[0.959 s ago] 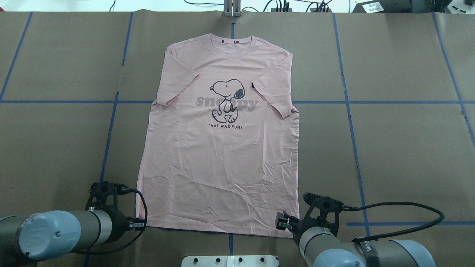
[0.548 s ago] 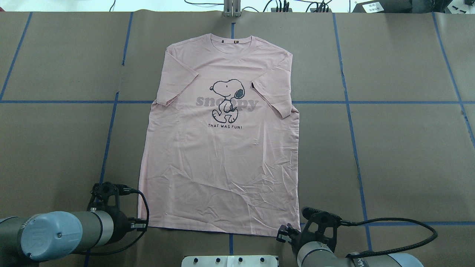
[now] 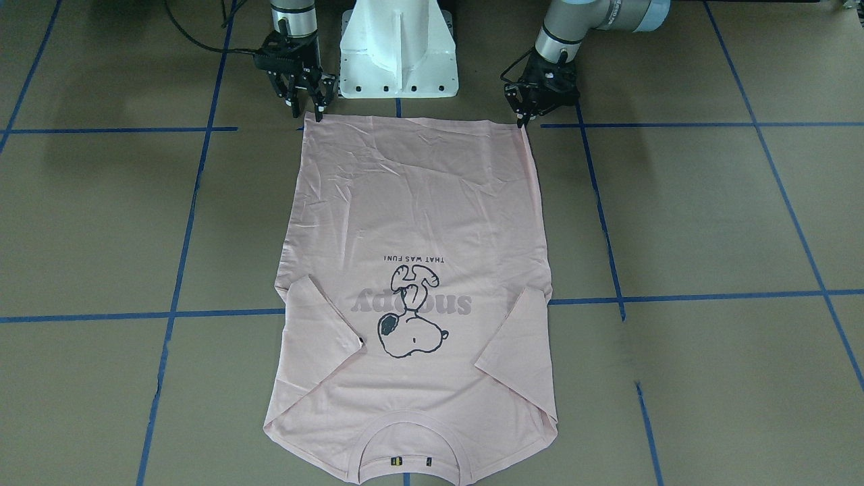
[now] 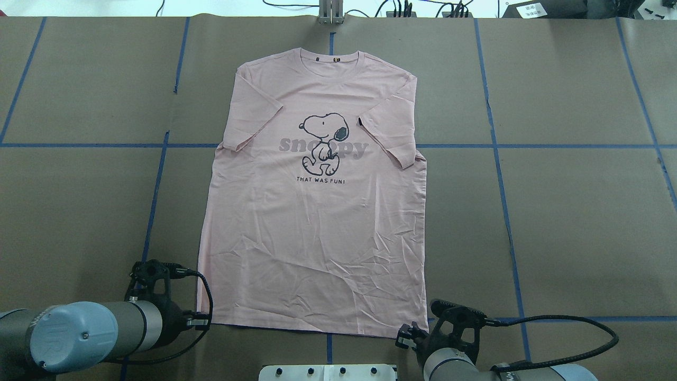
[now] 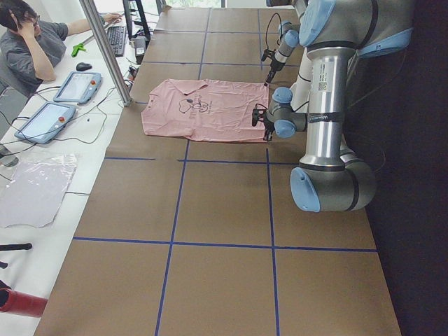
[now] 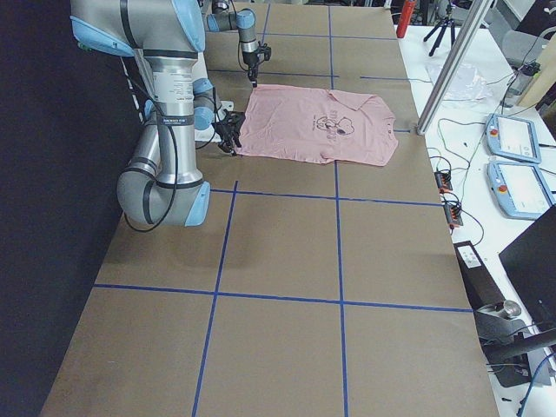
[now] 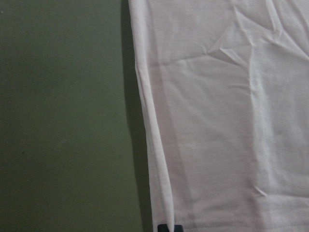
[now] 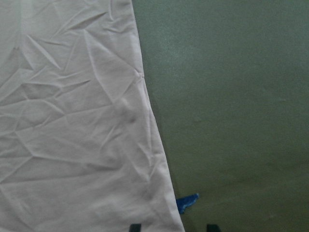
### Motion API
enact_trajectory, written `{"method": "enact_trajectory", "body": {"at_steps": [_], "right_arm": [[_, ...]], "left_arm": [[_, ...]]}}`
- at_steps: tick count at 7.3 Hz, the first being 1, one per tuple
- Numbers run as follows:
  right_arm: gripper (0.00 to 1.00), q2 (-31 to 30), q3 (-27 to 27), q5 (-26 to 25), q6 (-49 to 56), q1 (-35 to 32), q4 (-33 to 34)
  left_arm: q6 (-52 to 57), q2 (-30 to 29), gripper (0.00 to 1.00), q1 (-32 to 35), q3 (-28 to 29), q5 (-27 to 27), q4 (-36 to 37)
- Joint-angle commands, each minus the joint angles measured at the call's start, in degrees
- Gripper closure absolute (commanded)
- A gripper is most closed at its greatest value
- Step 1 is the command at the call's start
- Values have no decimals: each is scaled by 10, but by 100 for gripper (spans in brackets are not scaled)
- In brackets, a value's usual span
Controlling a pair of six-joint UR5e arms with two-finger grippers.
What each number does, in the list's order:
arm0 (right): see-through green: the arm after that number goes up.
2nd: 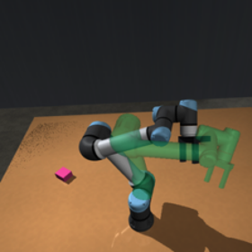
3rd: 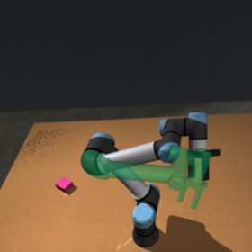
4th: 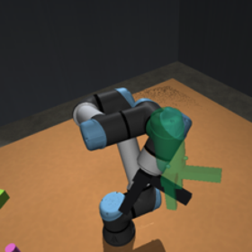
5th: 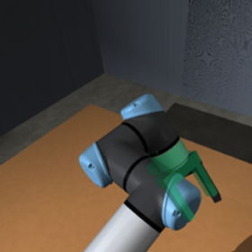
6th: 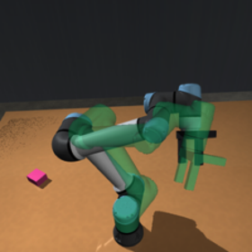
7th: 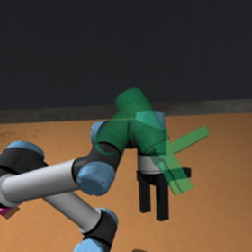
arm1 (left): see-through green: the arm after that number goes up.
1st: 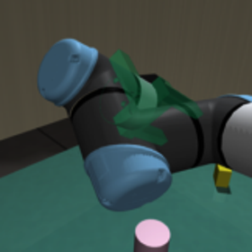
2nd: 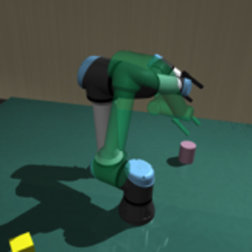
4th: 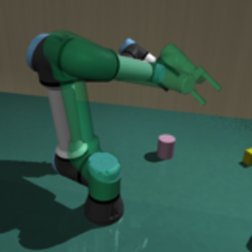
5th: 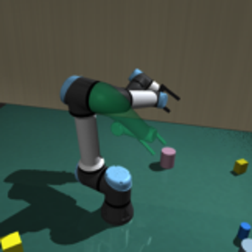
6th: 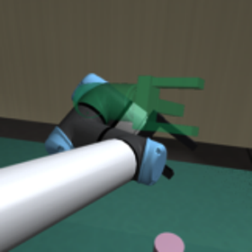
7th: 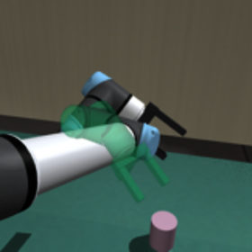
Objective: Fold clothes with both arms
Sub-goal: 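Align both grippers at the hem corners and grasp the hem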
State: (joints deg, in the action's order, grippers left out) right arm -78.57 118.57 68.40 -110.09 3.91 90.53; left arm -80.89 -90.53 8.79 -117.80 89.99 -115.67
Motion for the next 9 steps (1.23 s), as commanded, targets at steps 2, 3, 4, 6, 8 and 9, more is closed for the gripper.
{"method": "enact_trajectory", "body": {"at_steps": [2,3,4,6,8,9], "right_arm": [[66,3,-5,-4,-3,0,-1],[100,3,-4,-4,-20,0,-1],[100,3,-3,-5,-20,0,-1],[100,3,-1,-7,-20,0,-1],[100,-3,43,-3,-12,-7,-1],[100,-15,99,1,-3,-14,6]], "left_arm": [[-1,0,100,0,-1,0,0],[-1,0,100,0,-1,-1,0],[0,0,100,0,-1,-1,-1],[-1,0,100,0,-1,-1,-1],[3,-7,100,2,-20,4,4],[9,-1,100,8,-80,17,30]]}}
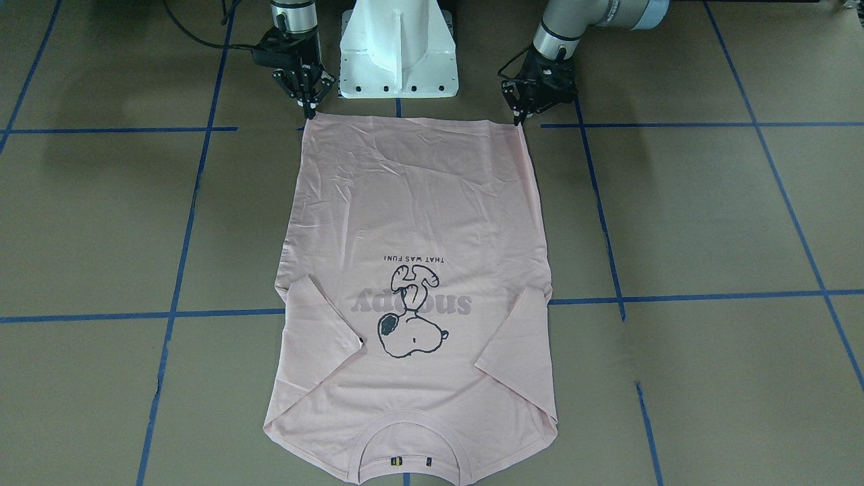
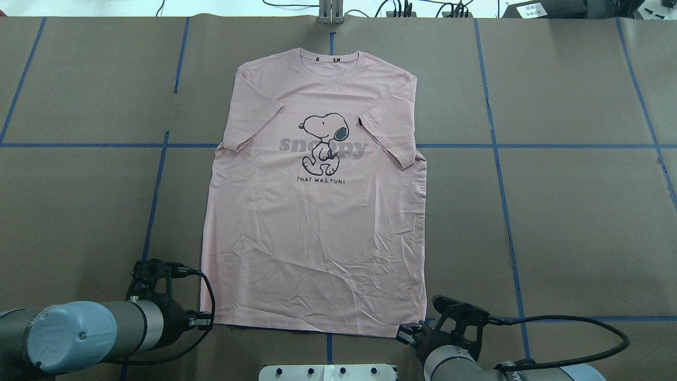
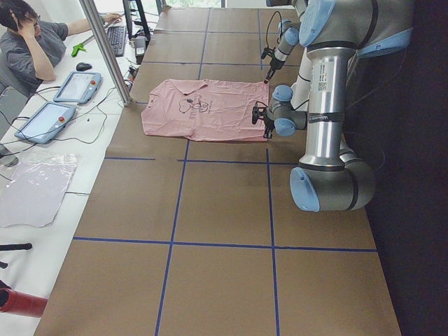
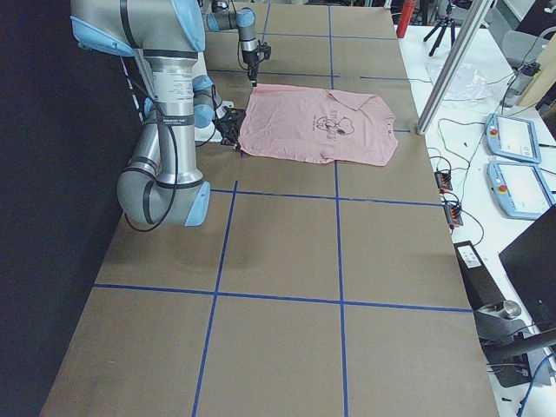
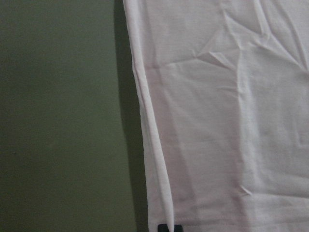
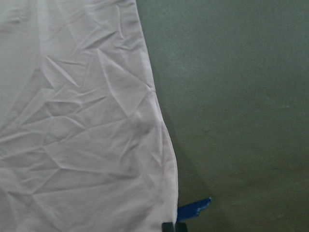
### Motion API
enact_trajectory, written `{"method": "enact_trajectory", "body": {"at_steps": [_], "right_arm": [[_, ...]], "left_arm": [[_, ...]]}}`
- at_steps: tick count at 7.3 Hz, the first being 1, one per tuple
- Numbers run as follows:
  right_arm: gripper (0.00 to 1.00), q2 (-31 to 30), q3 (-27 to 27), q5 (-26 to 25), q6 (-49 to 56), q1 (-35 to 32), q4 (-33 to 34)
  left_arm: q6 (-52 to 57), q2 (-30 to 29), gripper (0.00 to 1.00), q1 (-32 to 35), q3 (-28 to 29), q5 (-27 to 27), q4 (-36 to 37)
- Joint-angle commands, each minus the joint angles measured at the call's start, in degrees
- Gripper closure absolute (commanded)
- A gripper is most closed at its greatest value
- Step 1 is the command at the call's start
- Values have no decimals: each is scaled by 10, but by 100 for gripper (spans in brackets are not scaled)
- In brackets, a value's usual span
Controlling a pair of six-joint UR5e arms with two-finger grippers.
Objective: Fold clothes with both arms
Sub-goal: 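Lift the hem with both grippers and fold it toward the collar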
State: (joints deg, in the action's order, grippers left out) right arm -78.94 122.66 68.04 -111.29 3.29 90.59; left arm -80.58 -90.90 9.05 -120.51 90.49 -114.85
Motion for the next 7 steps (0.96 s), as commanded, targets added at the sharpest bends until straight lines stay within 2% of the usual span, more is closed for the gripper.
{"method": "enact_trajectory", "body": {"at_steps": [1,2,3,4,5,6,7], "right_arm": [[100,-18,128,9,33,-7,59],[100,-13,223,45,46,-14,149],[100,-9,318,86,46,-27,248],[100,40,344,151,47,-57,297],[100,54,343,162,65,-75,319],[100,56,337,164,88,-87,322],[100,79,322,166,113,-107,322]], "left_arm": [[6,-3,100,5,-123,38,94],[6,-8,100,6,-214,86,188],[7,-36,100,16,-300,112,284],[7,-99,100,53,-347,145,366],[7,-150,100,81,-344,171,402],[20,-159,100,82,-329,171,402],[64,-178,100,104,-288,169,402]]}}
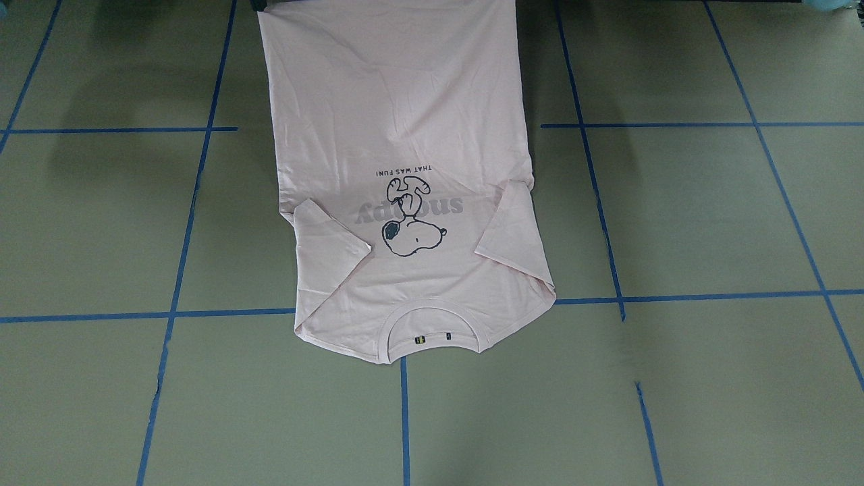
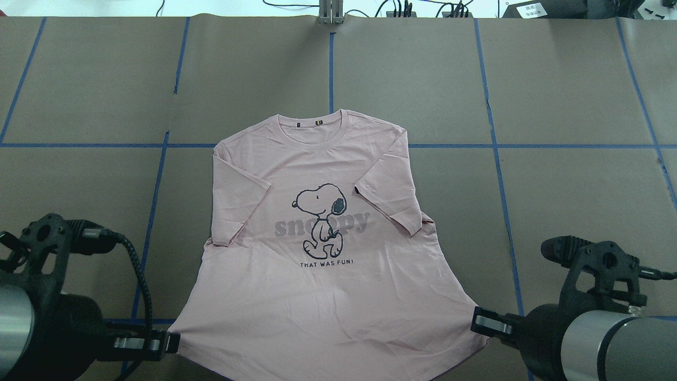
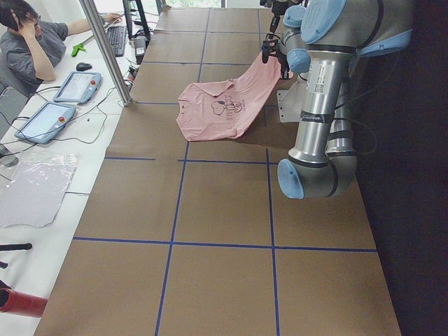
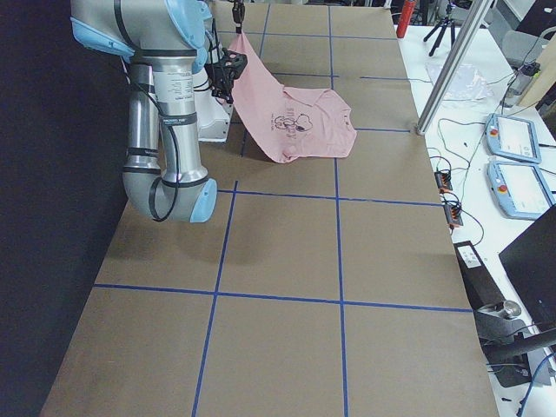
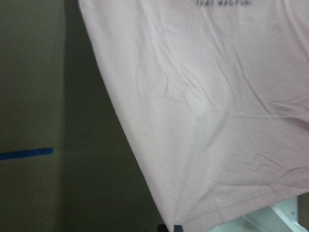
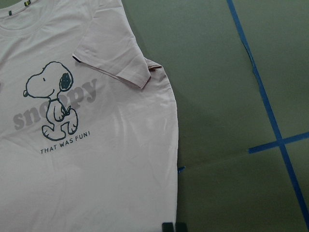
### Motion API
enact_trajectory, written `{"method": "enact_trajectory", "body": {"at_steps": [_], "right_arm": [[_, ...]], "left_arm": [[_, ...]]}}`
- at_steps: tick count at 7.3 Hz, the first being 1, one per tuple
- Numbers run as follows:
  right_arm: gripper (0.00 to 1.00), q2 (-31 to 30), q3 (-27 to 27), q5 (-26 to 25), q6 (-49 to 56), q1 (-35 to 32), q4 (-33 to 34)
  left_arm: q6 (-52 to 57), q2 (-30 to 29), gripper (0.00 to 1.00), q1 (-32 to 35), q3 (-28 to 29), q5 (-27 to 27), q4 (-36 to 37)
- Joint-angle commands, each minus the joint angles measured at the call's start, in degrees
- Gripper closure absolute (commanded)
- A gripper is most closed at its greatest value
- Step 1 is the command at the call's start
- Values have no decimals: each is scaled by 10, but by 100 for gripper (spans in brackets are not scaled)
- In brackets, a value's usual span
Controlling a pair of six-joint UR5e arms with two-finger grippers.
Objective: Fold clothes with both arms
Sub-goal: 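Lift the hem with both grippers and fold it toward the collar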
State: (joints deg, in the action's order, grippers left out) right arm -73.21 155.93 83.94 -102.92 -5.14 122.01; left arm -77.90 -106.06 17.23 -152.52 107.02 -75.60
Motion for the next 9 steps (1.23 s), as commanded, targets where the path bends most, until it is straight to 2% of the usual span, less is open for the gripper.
{"method": "enact_trajectory", "body": {"at_steps": [1,2,3,4,5,6,7,9], "right_arm": [[100,56,-51,6,68,-64,6],[100,111,-124,7,123,-127,2],[100,132,-190,52,167,-201,-17],[100,133,-277,89,196,-258,-118],[100,134,-378,96,200,-289,-224],[100,134,-452,95,211,-309,-303],[100,153,-507,95,223,-323,-341],[100,211,-619,91,227,-326,-356]], "left_arm": [[81,-61,100,83,95,4,11],[135,-93,100,138,169,7,7],[187,-118,100,190,233,8,-3],[212,-121,100,230,285,8,-43],[225,-121,100,247,342,7,-86],[233,-121,100,260,399,6,-145],[240,-122,100,267,457,5,-192],[244,-122,100,272,549,4,-280]]}}
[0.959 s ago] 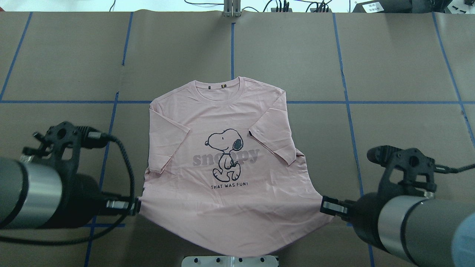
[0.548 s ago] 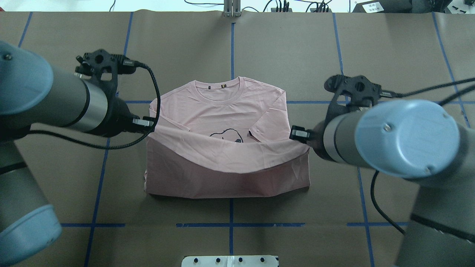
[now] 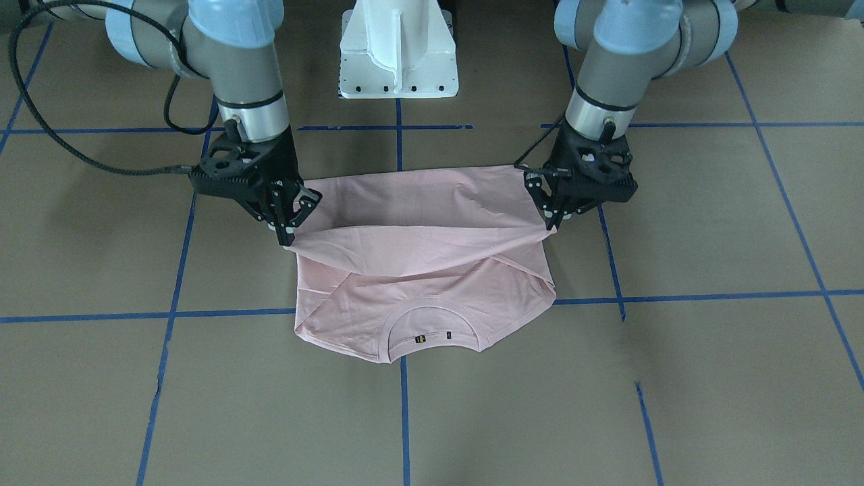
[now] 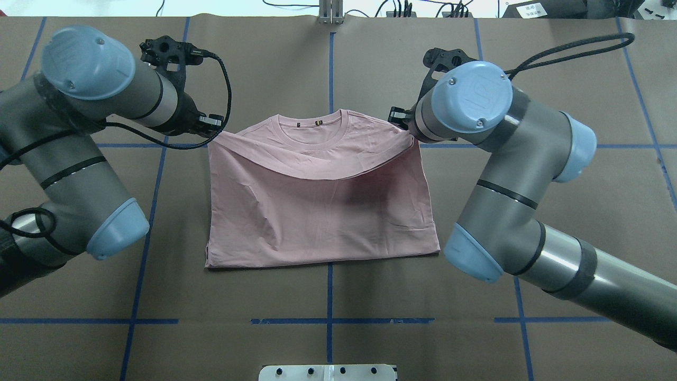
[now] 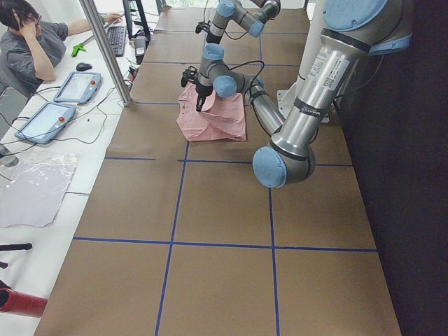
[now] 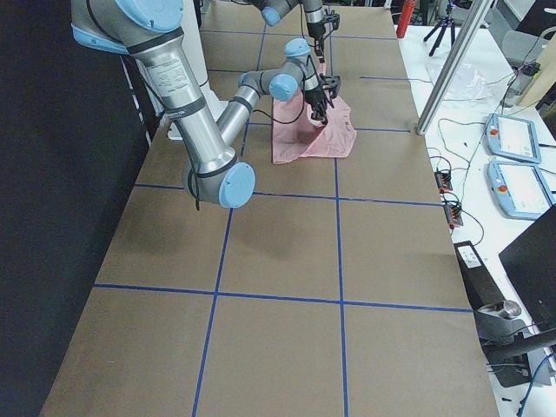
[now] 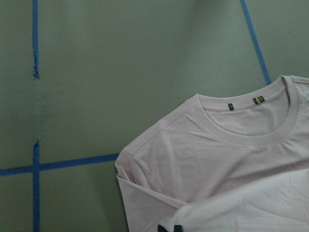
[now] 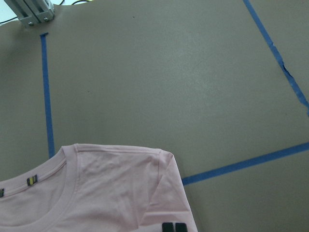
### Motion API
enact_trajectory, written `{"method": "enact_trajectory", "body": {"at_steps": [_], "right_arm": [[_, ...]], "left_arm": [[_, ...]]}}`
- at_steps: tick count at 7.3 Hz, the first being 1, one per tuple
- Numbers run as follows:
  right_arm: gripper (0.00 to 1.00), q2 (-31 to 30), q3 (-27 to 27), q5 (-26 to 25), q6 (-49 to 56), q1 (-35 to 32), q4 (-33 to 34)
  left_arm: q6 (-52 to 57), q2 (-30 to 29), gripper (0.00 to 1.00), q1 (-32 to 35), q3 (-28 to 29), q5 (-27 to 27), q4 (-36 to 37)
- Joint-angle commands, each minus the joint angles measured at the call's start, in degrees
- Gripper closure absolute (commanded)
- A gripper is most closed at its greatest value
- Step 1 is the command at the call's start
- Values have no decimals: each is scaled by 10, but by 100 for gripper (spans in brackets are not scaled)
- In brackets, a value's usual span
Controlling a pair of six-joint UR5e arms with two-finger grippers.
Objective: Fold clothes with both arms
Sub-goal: 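Lay the hem near the collar and open both grippers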
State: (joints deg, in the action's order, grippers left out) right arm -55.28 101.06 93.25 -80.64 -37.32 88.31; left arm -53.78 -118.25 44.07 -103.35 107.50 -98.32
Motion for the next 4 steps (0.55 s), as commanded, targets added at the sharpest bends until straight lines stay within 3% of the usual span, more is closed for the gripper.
{"method": "enact_trajectory", "body": {"at_steps": [1,2,4], "right_arm": [[100,32,-117,-4,4,-5,-59],[100,33,-153,-4,4,-4,-92],[100,28,-174,-4,13,-5,-103]], "left_arm": [[2,-2,100,1,101,-9,-83],[2,-8,100,-2,131,-28,-109],[3,-7,100,-5,157,-31,-123]]}}
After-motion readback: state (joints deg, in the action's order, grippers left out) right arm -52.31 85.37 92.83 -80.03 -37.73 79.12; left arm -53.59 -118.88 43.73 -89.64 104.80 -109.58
